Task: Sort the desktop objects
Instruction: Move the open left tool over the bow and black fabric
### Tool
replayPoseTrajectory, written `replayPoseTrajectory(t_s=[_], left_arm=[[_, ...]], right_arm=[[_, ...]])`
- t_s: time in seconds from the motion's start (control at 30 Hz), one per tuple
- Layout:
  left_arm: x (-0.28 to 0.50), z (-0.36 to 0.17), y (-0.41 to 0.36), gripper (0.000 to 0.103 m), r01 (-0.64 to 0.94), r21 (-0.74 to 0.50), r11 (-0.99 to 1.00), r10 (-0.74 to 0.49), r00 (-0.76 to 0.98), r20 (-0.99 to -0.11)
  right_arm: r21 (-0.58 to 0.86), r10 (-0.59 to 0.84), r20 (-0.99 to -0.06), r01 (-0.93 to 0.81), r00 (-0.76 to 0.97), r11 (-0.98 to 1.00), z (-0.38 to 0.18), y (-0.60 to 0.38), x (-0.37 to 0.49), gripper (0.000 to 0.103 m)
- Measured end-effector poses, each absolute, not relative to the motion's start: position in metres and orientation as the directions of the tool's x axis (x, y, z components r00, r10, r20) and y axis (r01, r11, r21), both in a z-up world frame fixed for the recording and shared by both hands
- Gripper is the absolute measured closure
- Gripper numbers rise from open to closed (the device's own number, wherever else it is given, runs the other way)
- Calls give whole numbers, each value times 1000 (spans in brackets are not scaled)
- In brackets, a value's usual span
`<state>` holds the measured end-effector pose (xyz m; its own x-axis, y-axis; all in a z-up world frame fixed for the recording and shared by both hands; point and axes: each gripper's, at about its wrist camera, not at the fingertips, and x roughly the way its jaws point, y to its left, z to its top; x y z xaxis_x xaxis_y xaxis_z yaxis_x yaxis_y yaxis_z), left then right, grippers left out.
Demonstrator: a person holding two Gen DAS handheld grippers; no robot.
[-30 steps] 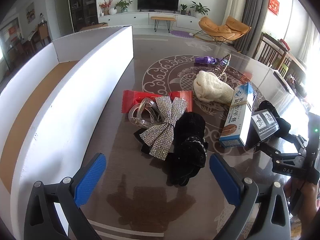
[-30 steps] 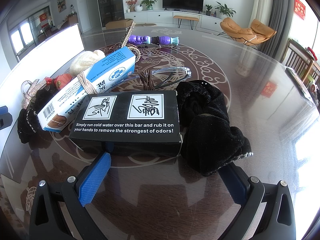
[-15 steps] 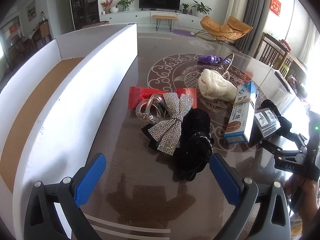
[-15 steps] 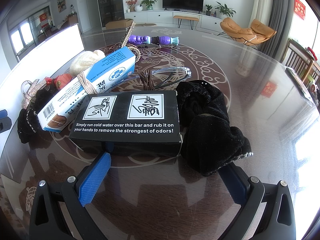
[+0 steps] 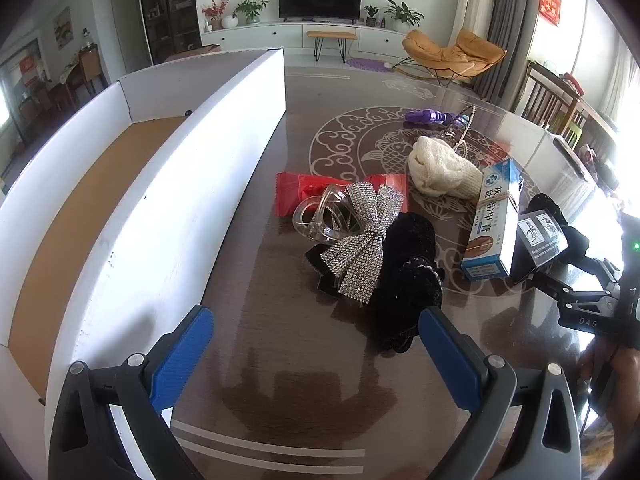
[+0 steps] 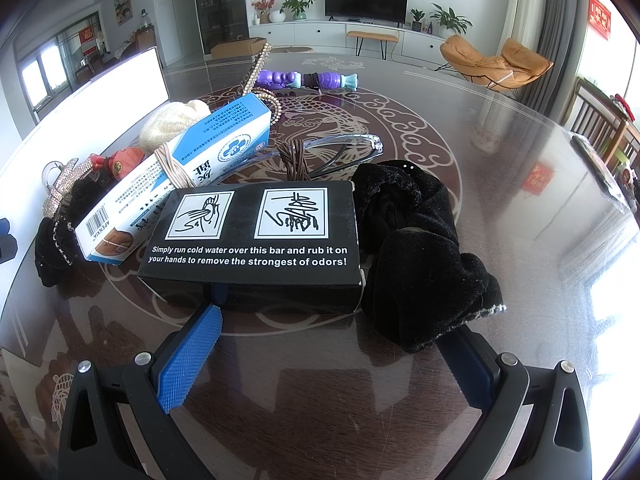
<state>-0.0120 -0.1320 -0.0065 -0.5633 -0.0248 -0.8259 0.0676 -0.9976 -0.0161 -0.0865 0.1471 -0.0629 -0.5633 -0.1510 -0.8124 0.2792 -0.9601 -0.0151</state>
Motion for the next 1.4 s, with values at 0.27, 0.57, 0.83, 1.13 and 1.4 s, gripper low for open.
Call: replayPoseTrajectory(t_s=[0.27, 0.57, 0.83, 1.13, 1.4], left_arm=[[-35, 0, -111, 0, 39, -30, -999, 2, -592, -806], [-54, -23, -74, 0, -55, -22, -998, 49, -544, -837], [-60, -35, -53, 0, -136, -104, -985, 160, -509, -846], [-46, -25, -43, 0, -217, -114, -969, 210, -493, -844], [-35, 14, -79, 0, -149, -71, -986, 145, -576, -804]], right_arm=[[-15, -151, -812, 279, -563, -960, -63, 147, -87, 0], [-15, -151, -812, 279, -563, -960, -63, 147, -87, 0], [-14, -152, -812, 279, -563, -960, -63, 147, -86, 0], [-15, -151, -812, 279, -563, -960, -63, 146, -87, 0], [-15, -151, -812, 279, -563, -960, -63, 147, -86, 0]])
